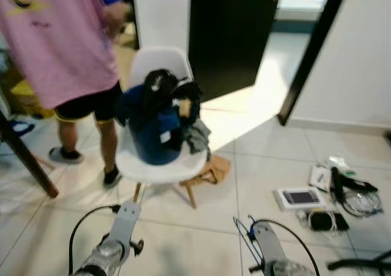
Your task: Hang hanger
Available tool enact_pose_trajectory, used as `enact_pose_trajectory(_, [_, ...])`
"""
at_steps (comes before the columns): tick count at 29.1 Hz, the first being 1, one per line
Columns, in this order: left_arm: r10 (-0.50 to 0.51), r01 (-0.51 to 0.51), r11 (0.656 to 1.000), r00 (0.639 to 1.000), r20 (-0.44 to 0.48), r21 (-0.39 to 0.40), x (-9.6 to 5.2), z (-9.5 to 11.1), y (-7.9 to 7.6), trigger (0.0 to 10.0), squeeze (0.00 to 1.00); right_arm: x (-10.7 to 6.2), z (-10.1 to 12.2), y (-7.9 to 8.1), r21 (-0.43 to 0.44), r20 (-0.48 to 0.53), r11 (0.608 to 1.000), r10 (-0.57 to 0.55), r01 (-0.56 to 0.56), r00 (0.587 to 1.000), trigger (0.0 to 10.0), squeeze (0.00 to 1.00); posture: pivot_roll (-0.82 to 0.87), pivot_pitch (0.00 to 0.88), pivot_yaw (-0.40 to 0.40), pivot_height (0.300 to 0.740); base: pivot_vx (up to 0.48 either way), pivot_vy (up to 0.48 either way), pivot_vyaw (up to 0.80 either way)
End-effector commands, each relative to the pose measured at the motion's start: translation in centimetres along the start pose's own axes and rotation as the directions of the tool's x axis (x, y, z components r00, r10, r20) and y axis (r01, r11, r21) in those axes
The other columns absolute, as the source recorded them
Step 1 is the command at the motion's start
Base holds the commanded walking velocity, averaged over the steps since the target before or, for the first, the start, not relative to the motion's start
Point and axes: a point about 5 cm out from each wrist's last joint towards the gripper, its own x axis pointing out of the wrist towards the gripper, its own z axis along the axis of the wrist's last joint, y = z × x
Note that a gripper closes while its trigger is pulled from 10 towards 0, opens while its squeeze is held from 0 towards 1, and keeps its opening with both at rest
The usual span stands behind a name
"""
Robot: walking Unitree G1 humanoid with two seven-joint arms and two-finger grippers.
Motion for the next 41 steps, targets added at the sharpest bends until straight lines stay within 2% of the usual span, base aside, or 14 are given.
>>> enact_pose_trajectory(1, [-0.005, 0.006, 1.0, 1.0, -0.027, 0.018, -0.08, -0.61, 0.08, 10.0, 0.0, 0.0, -0.02, -0.06, -0.002, 0.004, 1.0, -0.005, 0.005, 1.0, 10.0, 0.0, 0.01, 0.0, 0.003, 0.74, 0.0, 0.0, -0.78])
enact_pose_trajectory(4, [-0.005, 0.006, 1.0, 1.0, -0.029, 0.02, -0.08, -0.62, 0.11, 10.0, 0.0, 0.0, 0.02, -0.03, 0.0, 0.007, 1.0, -0.004, 0.004, 1.0, 10.0, 0.0, 0.01, 0.0, 0.003, 0.74, 0.0, 0.0, -0.74])
enact_pose_trajectory(41, [0.005, -0.003, 0.999, 0.999, -0.046, 0.032, -0.11, -0.74, 0.43, 10.0, 0.0, 0.03, 0.27, 0.29, 0.006, 0.027, 1.0, 0.007, -0.007, 1.0, 10.0, 0.0, -0.01, 0.0, 0.025, 0.74, 0.0, 0.0, 0.0])
